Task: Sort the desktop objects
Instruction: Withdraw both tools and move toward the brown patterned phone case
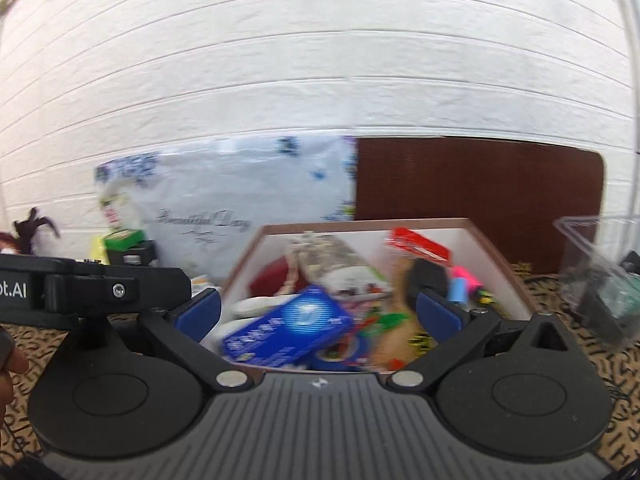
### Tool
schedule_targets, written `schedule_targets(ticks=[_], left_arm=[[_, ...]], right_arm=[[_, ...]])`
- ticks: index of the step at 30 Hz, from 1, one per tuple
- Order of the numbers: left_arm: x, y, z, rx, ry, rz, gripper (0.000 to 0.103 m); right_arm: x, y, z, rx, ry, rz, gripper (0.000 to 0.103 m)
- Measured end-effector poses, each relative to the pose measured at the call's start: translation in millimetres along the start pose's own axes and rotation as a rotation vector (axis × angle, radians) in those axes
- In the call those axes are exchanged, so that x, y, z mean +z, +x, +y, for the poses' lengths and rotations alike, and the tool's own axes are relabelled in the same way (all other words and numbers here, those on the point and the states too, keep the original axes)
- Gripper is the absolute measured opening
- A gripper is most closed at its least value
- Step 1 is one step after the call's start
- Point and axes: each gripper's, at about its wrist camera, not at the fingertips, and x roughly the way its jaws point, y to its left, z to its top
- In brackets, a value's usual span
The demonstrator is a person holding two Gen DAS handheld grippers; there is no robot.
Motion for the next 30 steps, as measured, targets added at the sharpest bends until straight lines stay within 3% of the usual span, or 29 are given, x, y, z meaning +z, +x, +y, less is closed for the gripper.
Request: schedule_targets(ticks=[7,14,20,30], left_arm=[[-16,-40,66,0.124,-0.040,-0.009,0.101],[-19,-37,122,0.172,-0.104,0.002,0.100],[-11,-8,158,0.196,-0.114,-0.003,0.098],[17,58,203,0.216,-0.077,0.031,0.091]], right_arm=[[-12,16,74,0.182,-0.094,0.023,0.101],[-28,40,134,0.291,-0.190,0.074,0.101],[-32,82,162,0.296,-0.228,0.096,0.101],[-30,158,183,0.229,-0.197,0.112,0.101]])
